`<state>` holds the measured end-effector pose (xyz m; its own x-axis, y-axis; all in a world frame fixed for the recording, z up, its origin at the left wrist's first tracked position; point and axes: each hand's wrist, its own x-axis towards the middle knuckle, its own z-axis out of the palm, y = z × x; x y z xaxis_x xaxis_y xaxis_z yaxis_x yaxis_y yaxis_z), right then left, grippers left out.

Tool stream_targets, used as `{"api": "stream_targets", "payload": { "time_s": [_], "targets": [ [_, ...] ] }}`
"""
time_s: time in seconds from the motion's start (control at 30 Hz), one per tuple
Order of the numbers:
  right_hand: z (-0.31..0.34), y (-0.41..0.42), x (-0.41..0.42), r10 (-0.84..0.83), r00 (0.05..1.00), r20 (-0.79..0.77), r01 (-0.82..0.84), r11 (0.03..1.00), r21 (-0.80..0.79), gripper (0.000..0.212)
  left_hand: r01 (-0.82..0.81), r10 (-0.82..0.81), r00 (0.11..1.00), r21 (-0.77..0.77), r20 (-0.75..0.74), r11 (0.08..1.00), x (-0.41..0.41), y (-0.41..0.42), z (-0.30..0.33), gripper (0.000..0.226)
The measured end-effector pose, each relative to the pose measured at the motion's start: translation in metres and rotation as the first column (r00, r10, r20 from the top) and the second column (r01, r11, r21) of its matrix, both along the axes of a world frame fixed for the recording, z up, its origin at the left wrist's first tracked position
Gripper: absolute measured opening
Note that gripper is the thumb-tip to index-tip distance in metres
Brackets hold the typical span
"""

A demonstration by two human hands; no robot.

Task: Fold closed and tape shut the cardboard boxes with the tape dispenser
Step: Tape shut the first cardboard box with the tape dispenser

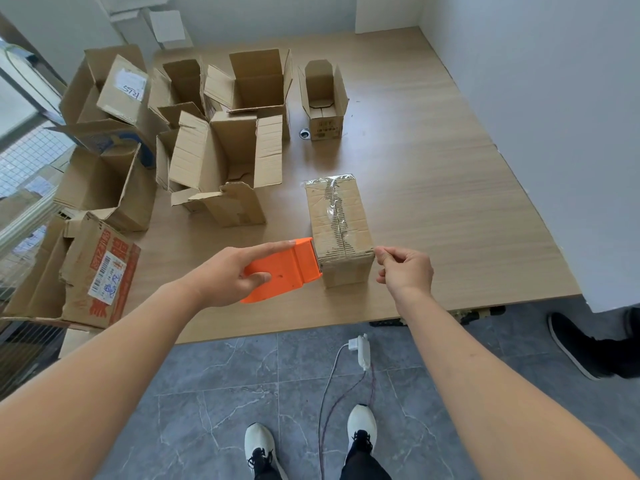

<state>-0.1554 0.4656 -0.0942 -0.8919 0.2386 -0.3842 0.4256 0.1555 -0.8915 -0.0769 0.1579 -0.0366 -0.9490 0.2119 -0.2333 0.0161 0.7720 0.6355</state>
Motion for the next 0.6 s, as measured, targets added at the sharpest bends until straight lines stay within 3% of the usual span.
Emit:
{"api": "stream_targets", "payload": {
  "time_s": [0.27, 0.4, 0.43, 0.47, 0.53, 0.6],
  "targets": [
    [-0.014, 0.008, -0.01, 0.062, 0.996, 0.068, -0.057, 0.995, -0.077, 0.008, 0.003, -0.002, 1.0, -0.033, 0.031, 0.999, -0.009, 0.006, -0.006, 0.071],
    [-0.018, 0.009, -0.012, 0.135, 0.965, 0.223, -0.081, 0.969, -0.234, 0.053, 0.002, 0.0, 1.0, -0.055, 0.03, 0.998, -0.013, 0.005, -0.007, 0.073],
    [-0.017, 0.008, -0.012, 0.148, 0.966, 0.212, -0.09, 0.962, -0.258, 0.053, -0.003, 0.006, 0.999, -0.055, 0.041, 0.998, -0.013, 0.004, -0.007, 0.073],
    [-0.017, 0.008, -0.012, 0.148, 0.978, 0.146, -0.113, 0.967, -0.227, 0.047, -0.007, 0.01, 0.999, -0.056, 0.052, 0.998, -0.013, 0.003, -0.006, 0.072],
    [-0.018, 0.005, -0.011, 0.14, 0.986, -0.09, -0.14, 0.99, 0.005, 0.027, -0.008, 0.012, 0.998, -0.054, 0.061, 0.999, -0.014, 0.003, -0.005, 0.072],
    [-0.021, 0.004, -0.009, 0.221, 0.919, -0.326, -0.143, 0.958, 0.247, 0.01, -0.005, 0.008, 0.998, -0.045, 0.068, 0.999, -0.015, 0.004, -0.005, 0.071]
  ]
}}
